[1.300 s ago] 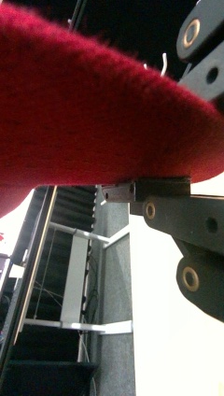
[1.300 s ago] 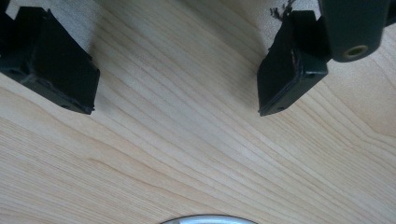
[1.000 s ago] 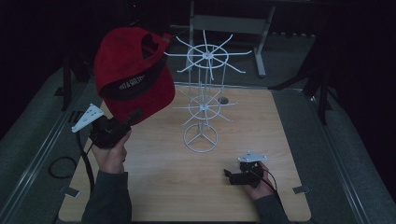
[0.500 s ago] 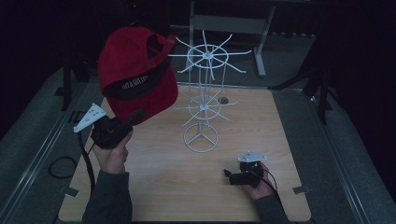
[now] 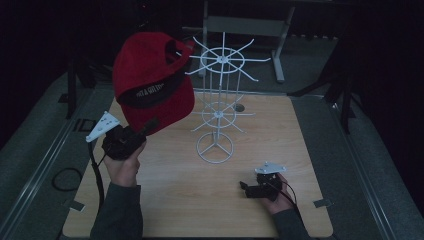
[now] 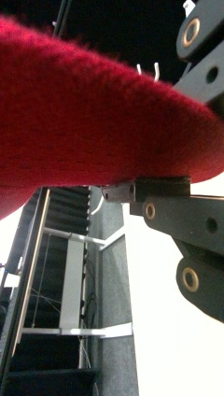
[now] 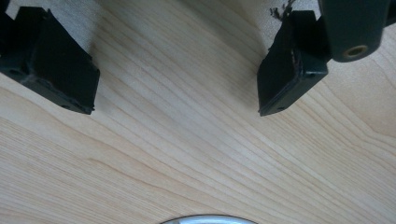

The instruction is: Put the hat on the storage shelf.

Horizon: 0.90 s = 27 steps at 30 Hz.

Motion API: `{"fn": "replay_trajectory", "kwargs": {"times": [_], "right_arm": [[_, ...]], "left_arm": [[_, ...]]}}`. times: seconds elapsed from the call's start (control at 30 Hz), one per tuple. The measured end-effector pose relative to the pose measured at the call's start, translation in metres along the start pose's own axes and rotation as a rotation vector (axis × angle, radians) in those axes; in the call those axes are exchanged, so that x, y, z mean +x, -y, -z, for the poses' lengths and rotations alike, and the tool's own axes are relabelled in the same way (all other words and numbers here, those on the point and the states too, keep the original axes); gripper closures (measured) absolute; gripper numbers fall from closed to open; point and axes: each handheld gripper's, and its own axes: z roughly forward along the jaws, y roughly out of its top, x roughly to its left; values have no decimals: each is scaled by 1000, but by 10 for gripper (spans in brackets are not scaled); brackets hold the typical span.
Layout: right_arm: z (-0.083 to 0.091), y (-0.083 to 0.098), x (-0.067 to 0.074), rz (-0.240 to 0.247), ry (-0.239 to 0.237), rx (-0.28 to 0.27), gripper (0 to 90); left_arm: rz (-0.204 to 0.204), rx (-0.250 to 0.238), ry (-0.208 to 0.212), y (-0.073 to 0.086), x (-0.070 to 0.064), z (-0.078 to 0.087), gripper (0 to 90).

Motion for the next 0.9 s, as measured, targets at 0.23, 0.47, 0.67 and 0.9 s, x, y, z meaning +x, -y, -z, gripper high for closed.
{"fn": "replay_trajectory", "kwargs": {"times": [0.23, 0.47, 0.67, 0.9], "right_arm": [[0, 0, 0, 0, 1, 0, 129], [0, 0, 0, 0, 1, 0, 129], [0, 0, 0, 0, 0, 0, 129], [0, 0, 0, 0, 1, 0, 129]], "left_arm": [[6, 26, -3, 7, 3, -4, 853], [13, 51, 3, 13, 4, -10, 853], [12, 73, 7, 20, 3, -15, 852], [24, 97, 4, 27, 6, -18, 851]]}}
